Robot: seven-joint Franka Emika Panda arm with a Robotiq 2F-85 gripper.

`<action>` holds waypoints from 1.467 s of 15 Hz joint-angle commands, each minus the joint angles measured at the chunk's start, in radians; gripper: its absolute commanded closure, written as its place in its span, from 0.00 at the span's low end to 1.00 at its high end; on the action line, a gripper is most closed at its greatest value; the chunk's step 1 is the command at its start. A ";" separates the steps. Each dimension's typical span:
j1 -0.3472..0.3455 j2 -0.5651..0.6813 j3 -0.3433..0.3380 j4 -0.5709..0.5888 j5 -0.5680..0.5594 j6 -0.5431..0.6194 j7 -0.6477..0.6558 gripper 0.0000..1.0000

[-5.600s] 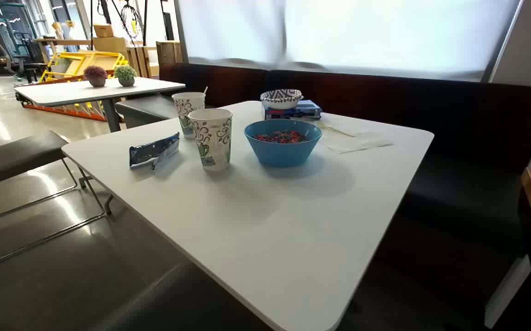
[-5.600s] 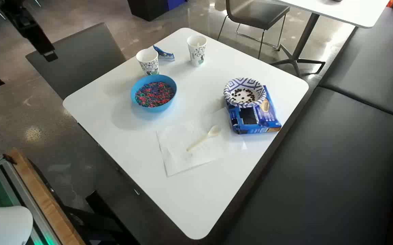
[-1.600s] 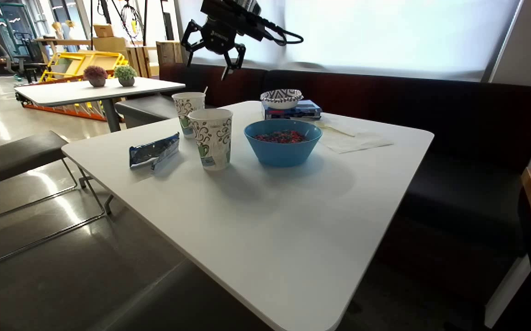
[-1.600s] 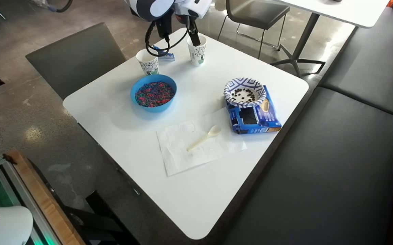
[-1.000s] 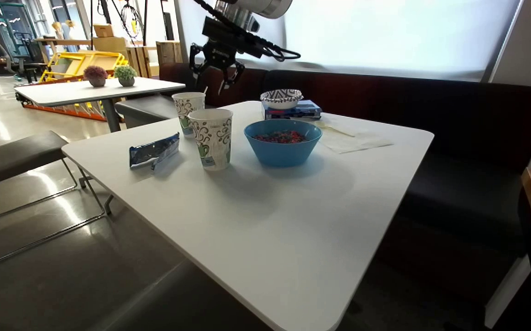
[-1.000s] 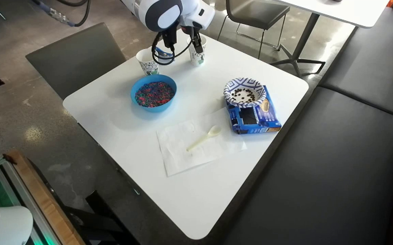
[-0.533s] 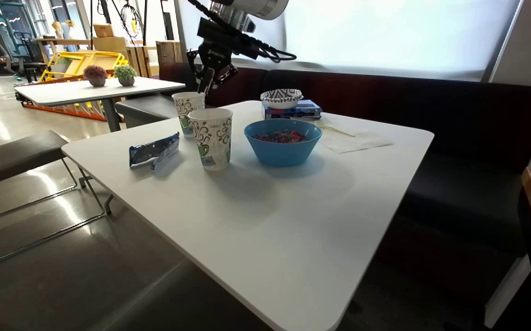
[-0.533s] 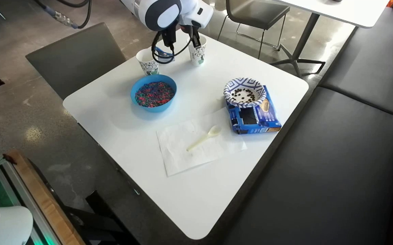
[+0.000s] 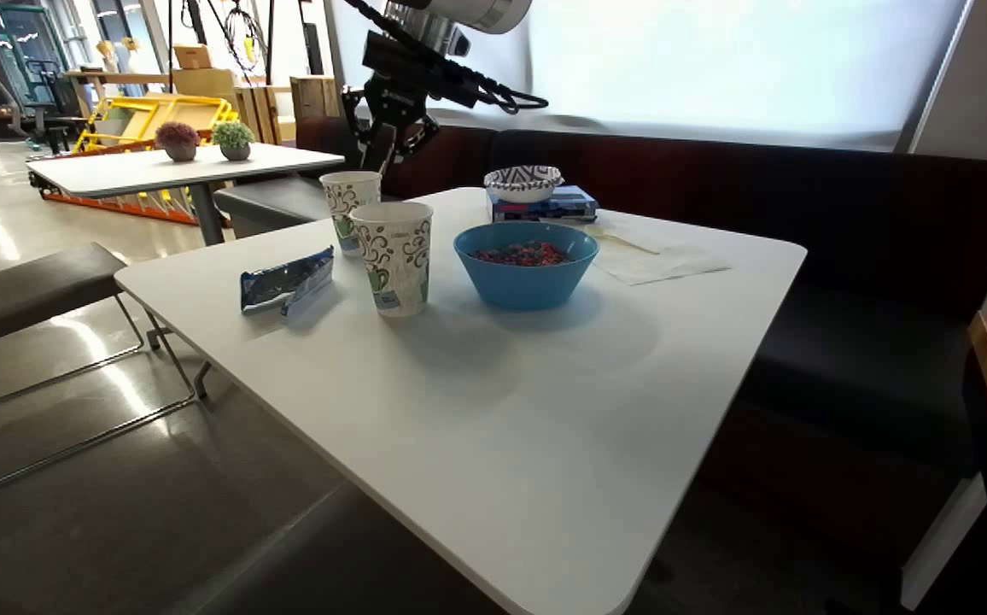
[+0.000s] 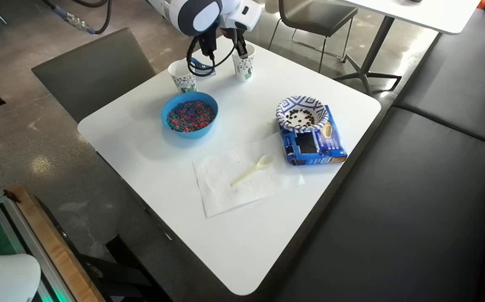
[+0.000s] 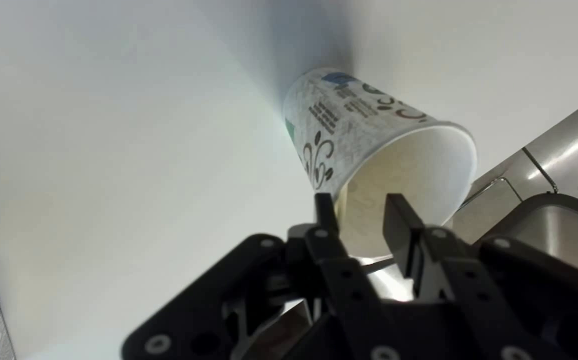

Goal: Take the knife out of the cup then the pour the beans in the cup into the striped bowl

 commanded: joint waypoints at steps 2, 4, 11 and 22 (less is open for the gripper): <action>0.009 0.023 -0.012 0.025 -0.026 0.022 0.022 0.77; 0.010 0.026 -0.014 0.028 -0.031 0.025 0.022 0.83; 0.015 0.014 -0.012 0.010 -0.044 0.035 0.015 0.99; 0.066 -0.125 -0.088 -0.079 -0.097 0.046 0.072 0.99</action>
